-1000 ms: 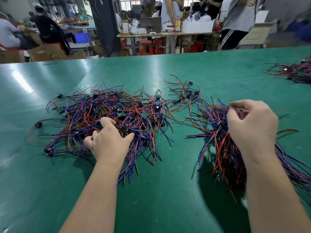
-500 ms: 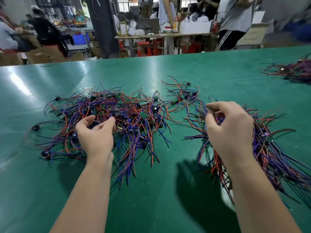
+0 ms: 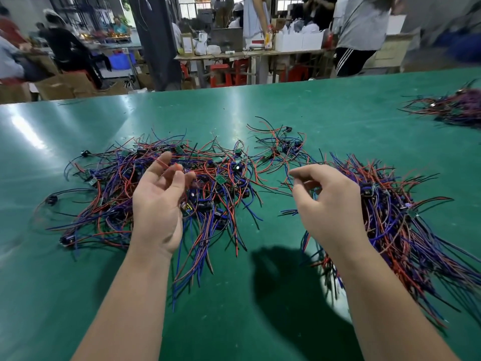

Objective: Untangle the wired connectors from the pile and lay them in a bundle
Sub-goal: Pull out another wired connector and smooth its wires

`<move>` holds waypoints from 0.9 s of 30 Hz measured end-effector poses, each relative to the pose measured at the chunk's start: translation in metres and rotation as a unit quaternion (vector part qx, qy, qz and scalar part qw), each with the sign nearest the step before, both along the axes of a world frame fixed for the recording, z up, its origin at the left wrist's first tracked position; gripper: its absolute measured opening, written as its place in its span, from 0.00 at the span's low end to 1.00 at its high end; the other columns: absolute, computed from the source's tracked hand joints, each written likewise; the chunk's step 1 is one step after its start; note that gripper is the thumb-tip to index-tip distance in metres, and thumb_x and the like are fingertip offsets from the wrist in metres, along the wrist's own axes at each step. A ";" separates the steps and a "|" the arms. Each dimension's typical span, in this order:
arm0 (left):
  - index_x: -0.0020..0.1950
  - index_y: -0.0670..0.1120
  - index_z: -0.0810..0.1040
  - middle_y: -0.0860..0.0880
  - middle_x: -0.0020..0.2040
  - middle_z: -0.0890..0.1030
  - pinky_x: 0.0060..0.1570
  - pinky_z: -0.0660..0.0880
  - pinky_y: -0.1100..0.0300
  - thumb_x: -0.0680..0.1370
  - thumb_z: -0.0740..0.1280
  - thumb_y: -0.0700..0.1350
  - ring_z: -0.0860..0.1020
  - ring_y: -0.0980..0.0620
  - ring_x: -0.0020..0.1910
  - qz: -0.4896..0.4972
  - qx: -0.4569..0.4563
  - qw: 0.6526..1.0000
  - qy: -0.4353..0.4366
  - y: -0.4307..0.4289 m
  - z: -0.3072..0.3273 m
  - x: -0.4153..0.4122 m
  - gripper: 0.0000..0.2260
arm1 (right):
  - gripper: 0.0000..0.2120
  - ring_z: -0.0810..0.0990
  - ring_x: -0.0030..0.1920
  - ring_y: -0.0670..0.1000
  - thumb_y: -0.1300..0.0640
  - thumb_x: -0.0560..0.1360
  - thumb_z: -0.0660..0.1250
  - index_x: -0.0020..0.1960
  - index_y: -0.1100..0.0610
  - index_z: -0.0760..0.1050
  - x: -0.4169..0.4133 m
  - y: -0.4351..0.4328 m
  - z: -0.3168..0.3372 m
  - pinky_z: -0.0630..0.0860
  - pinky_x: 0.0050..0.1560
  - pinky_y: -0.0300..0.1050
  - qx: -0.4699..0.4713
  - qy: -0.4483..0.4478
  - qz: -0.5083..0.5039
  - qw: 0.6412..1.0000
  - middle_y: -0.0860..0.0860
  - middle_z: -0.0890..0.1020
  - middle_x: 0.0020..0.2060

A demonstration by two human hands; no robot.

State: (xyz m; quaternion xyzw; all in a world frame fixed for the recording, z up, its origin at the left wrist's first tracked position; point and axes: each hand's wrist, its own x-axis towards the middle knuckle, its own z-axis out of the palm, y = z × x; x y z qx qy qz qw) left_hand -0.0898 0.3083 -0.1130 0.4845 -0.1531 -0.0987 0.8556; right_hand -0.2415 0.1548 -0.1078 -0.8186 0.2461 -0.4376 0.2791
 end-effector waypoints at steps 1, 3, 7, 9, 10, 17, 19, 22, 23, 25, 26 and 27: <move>0.54 0.46 0.77 0.52 0.43 0.78 0.46 0.75 0.68 0.78 0.61 0.31 0.80 0.55 0.42 -0.016 0.018 0.999 -0.028 0.000 0.000 -0.002 0.13 | 0.08 0.77 0.38 0.43 0.65 0.72 0.68 0.47 0.55 0.82 0.000 0.000 0.000 0.69 0.42 0.27 0.018 0.003 0.005 1.000 0.47 0.82 0.39; 0.52 0.48 0.80 0.54 0.40 0.82 0.48 0.75 0.68 0.75 0.64 0.32 0.80 0.56 0.43 -0.053 0.065 0.992 -0.091 0.000 0.001 -0.008 0.13 | 0.08 0.78 0.37 0.41 0.63 0.73 0.68 0.45 0.52 0.82 0.001 0.002 0.001 0.71 0.39 0.27 0.074 0.005 0.023 0.997 0.43 0.82 0.37; 0.45 0.54 0.84 0.55 0.40 0.83 0.45 0.75 0.69 0.73 0.68 0.32 0.79 0.60 0.41 -0.150 0.173 0.945 -0.232 -0.004 0.002 -0.024 0.16 | 0.10 0.81 0.36 0.47 0.62 0.78 0.63 0.46 0.50 0.80 0.007 0.012 0.005 0.74 0.40 0.39 0.337 -0.003 0.172 0.926 0.51 0.85 0.39; 0.42 0.53 0.84 0.56 0.39 0.82 0.46 0.74 0.68 0.71 0.70 0.33 0.78 0.59 0.41 -0.205 0.188 0.917 -0.285 -0.007 0.002 -0.033 0.14 | 0.09 0.81 0.38 0.49 0.58 0.79 0.61 0.49 0.51 0.80 0.009 0.020 0.004 0.72 0.39 0.39 0.424 0.032 0.243 0.872 0.51 0.85 0.41; 0.41 0.53 0.83 0.56 0.39 0.82 0.48 0.73 0.67 0.70 0.69 0.33 0.78 0.58 0.42 -0.227 0.193 0.902 -0.311 -0.009 0.002 -0.037 0.14 | 0.08 0.80 0.39 0.50 0.57 0.79 0.62 0.49 0.52 0.80 0.010 0.021 0.002 0.71 0.39 0.40 0.445 0.035 0.266 0.854 0.51 0.84 0.41; 0.33 0.52 0.79 0.55 0.38 0.81 0.51 0.71 0.67 0.67 0.69 0.33 0.80 0.56 0.44 -0.274 0.247 0.841 -0.396 -0.016 0.001 -0.051 0.13 | 0.10 0.79 0.34 0.49 0.65 0.63 0.70 0.44 0.61 0.80 0.008 0.011 0.003 0.74 0.35 0.37 0.547 -0.059 0.298 0.780 0.56 0.83 0.37; 0.32 0.53 0.78 0.55 0.39 0.82 0.49 0.74 0.61 0.65 0.64 0.34 0.81 0.52 0.44 -0.253 0.282 0.846 -0.375 -0.016 -0.001 -0.050 0.14 | 0.10 0.82 0.36 0.49 0.70 0.64 0.69 0.43 0.60 0.81 0.008 0.010 0.002 0.75 0.35 0.34 0.541 -0.073 0.291 0.786 0.55 0.84 0.38; 0.32 0.55 0.80 0.57 0.38 0.84 0.38 0.77 0.53 0.65 0.59 0.33 0.81 0.48 0.37 -0.155 0.352 0.864 -0.326 -0.018 -0.006 -0.046 0.17 | 0.10 0.83 0.35 0.47 0.69 0.59 0.70 0.38 0.58 0.84 0.007 0.008 0.004 0.74 0.31 0.32 0.539 -0.116 0.297 0.780 0.55 0.85 0.37; 0.35 0.55 0.81 0.55 0.38 0.84 0.36 0.76 0.56 0.68 0.60 0.31 0.80 0.50 0.35 -0.120 0.364 0.871 -0.306 -0.020 -0.007 -0.043 0.19 | 0.11 0.83 0.35 0.47 0.67 0.58 0.70 0.38 0.58 0.84 0.006 0.008 0.005 0.74 0.31 0.32 0.537 -0.126 0.308 0.775 0.56 0.85 0.37; 0.41 0.53 0.83 0.48 0.41 0.85 0.43 0.77 0.52 0.75 0.63 0.33 0.82 0.44 0.41 -0.083 0.350 0.902 -0.240 -0.024 -0.008 -0.041 0.16 | 0.12 0.83 0.35 0.47 0.66 0.57 0.71 0.38 0.57 0.85 0.005 0.008 0.006 0.74 0.31 0.32 0.527 -0.127 0.332 0.772 0.56 0.85 0.38; 0.43 0.51 0.83 0.46 0.43 0.84 0.47 0.77 0.49 0.77 0.64 0.38 0.82 0.41 0.44 -0.075 0.332 0.918 -0.203 -0.025 -0.007 -0.040 0.11 | 0.12 0.83 0.36 0.47 0.66 0.58 0.71 0.39 0.57 0.85 0.004 0.009 0.006 0.74 0.32 0.32 0.520 -0.121 0.343 0.772 0.56 0.85 0.38; 0.45 0.50 0.83 0.46 0.44 0.84 0.50 0.76 0.48 0.79 0.64 0.42 0.82 0.41 0.46 -0.071 0.315 0.931 -0.173 -0.026 -0.006 -0.039 0.09 | 0.11 0.83 0.36 0.47 0.66 0.58 0.71 0.39 0.57 0.85 0.004 0.010 0.005 0.74 0.33 0.32 0.513 -0.115 0.355 0.773 0.55 0.85 0.38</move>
